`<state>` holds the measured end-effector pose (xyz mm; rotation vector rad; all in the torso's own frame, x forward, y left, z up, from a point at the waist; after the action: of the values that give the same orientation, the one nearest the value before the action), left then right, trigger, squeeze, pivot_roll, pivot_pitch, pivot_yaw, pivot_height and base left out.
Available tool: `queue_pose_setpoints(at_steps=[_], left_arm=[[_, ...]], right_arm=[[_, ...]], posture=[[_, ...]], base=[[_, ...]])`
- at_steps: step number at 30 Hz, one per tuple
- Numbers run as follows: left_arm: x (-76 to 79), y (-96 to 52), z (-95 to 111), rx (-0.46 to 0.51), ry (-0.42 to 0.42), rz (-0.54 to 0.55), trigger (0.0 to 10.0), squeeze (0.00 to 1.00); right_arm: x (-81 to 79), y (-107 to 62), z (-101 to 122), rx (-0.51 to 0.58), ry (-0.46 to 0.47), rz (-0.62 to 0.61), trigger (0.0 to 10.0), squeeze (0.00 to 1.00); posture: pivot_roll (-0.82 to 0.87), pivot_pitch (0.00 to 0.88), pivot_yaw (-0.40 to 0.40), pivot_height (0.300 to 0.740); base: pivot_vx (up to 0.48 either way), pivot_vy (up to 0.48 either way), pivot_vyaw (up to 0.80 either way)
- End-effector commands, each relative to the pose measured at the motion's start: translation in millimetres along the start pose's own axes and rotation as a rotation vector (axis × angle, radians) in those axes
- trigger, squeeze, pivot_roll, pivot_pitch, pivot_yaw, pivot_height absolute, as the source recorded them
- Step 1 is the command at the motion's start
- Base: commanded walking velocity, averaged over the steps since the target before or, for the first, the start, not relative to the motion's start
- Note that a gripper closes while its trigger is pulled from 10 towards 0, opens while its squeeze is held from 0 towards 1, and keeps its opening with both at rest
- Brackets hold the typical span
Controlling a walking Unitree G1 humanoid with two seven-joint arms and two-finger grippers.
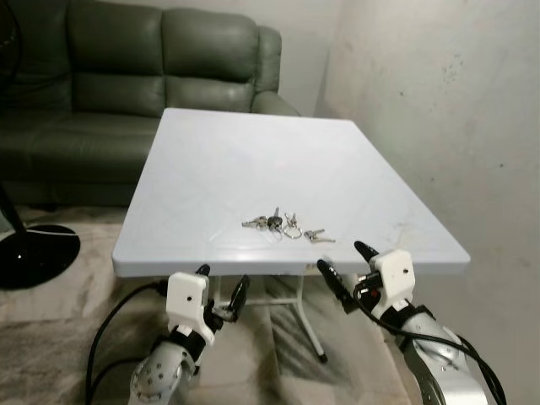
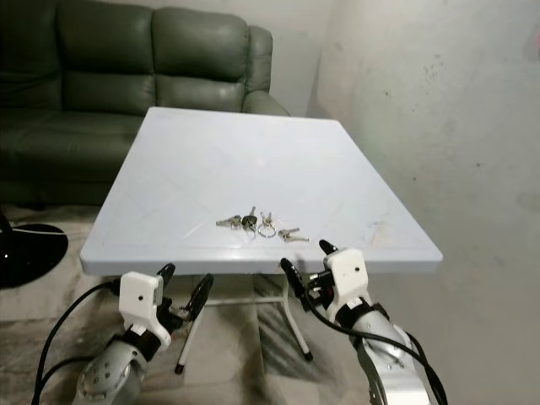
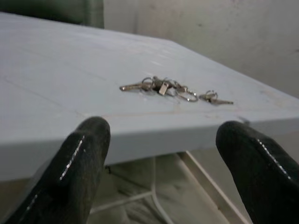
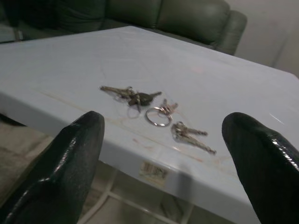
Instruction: Hang keys on a hook
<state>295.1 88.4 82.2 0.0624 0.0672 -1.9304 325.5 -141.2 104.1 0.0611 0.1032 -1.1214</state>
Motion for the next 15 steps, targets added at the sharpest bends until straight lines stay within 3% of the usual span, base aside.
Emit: queue_pose_setpoints(at_steps=[1,15], left_arm=[[-1.1,-1.1,-6.3,-0.031,0.003,0.014,10.0,0.00],[-2.1,0.6,-4.6,-0.022,-0.008,0.016,10.0,0.00]], right_arm=[[-0.5,0.5,1.4,0.004,0.002,0.003,10.0,0.00],[0.5,-0.9,0.6,0.002,0.003,-0.002,10.0,0.00]], posture=[[0.02,0.000,-0.078,0.740],[0.02,0.000,-0.078,0.740]], base=[[0.000,0.000,0.00],[0.000,0.000,0.00]])
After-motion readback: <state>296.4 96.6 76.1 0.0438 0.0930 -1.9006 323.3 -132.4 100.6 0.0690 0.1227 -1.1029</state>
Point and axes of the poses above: a point about 5 cm out from each wrist's last joint towards the gripper, its own y axis pointing out of the wrist towards the gripper, its own z axis along the axis of the wrist's last joint, x = y × z, the point moved 6 cm from there along y, pointing out of the wrist towards the gripper, and after that the axes turned 12 degrees about y, right-handed, at the moved point
